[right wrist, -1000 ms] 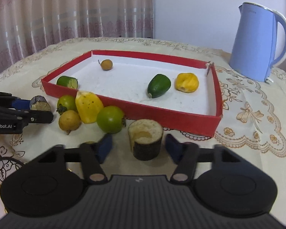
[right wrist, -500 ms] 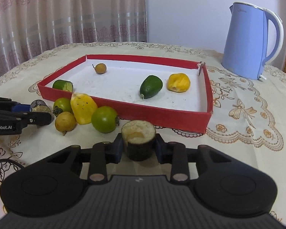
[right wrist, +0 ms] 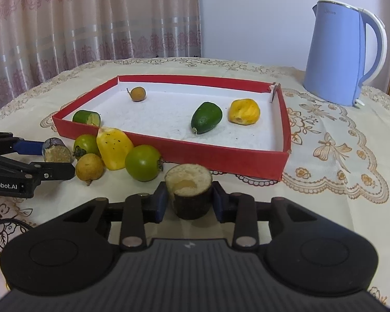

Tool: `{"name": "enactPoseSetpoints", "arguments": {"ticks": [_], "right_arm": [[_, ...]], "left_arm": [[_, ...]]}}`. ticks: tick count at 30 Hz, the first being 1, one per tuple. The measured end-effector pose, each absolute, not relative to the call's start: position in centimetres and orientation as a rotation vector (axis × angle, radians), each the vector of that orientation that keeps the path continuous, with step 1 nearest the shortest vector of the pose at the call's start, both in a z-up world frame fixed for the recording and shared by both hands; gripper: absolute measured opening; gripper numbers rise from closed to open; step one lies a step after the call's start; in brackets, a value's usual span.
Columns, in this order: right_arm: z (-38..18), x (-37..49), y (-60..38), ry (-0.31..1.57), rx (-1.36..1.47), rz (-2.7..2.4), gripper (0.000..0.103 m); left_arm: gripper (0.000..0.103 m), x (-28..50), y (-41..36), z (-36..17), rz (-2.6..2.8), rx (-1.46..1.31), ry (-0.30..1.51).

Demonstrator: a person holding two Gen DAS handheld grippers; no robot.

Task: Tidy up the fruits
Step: 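Carry the grey chunk over the tray with the left gripper while the right gripper holds the eggplant chunk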

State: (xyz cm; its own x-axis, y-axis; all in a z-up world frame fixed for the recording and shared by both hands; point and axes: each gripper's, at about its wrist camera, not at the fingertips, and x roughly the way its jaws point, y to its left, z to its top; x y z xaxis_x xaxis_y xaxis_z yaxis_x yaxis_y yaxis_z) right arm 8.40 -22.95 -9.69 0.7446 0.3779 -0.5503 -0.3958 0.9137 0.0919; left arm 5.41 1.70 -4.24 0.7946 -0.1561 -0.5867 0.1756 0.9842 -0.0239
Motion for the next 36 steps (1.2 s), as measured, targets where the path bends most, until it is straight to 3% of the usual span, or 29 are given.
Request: {"name": "enactPoseSetpoints", "arguments": {"ticks": [3, 5, 6, 7, 13, 14, 15, 17, 22, 27, 33, 35, 36], "right_arm": [[-9.7, 8.3, -22.5, 0.599, -0.053, 0.458, 0.052], [-9.7, 8.3, -22.2, 0.6, -0.066, 0.467, 0.058], [-9.8, 8.3, -22.1, 0.611, -0.069, 0.468, 0.091], [-9.7, 8.5, -22.0, 0.632, -0.079, 0.438, 0.103], [-9.8, 8.6, -23.2, 0.623, -0.003, 0.386, 0.103], [-9.8, 8.4, -23.4, 0.607, 0.007, 0.388, 0.1], [-9.9, 8.5, -23.5, 0.609, 0.012, 0.386, 0.082], [-9.9, 8.5, -23.4, 0.608, 0.0, 0.358, 0.072], [-9.9, 8.3, -22.9, 0.603, -0.04, 0.34, 0.062], [-9.8, 8.0, -22.7, 0.586, -0.056, 0.336, 0.032], [-9.7, 8.0, -22.7, 0.585, -0.058, 0.337, 0.032], [-9.7, 8.0, -22.8, 0.586, -0.056, 0.338, 0.032], [-9.8, 8.0, -22.7, 0.585, -0.057, 0.337, 0.032]], "left_arm": [[0.075, 5.4, 1.2, -4.3, -0.174, 0.06, 0.631], [0.093, 5.5, 1.1, -4.3, -0.178, 0.066, 0.639], [0.098, 5.6, 1.3, -4.3, -0.176, 0.055, 0.647], [0.103, 5.6, 1.5, -4.2, -0.181, 0.041, 0.656], [0.103, 5.4, 2.7, -4.3, -0.209, -0.03, 0.648], [0.103, 5.3, 2.8, -4.3, -0.21, -0.04, 0.644], [0.103, 5.3, 2.9, -4.3, -0.212, -0.049, 0.639], [0.103, 5.2, 3.2, -4.3, -0.214, -0.074, 0.633], [0.103, 4.9, 3.5, -4.2, -0.183, -0.102, 0.599], [0.099, 4.8, 3.1, -4.1, -0.187, -0.073, 0.583], [0.053, 5.1, 2.7, -4.2, -0.189, -0.049, 0.602], [0.033, 5.1, 2.8, -4.2, -0.216, -0.059, 0.6], [0.033, 5.1, 2.9, -4.2, -0.22, -0.069, 0.599]]}}
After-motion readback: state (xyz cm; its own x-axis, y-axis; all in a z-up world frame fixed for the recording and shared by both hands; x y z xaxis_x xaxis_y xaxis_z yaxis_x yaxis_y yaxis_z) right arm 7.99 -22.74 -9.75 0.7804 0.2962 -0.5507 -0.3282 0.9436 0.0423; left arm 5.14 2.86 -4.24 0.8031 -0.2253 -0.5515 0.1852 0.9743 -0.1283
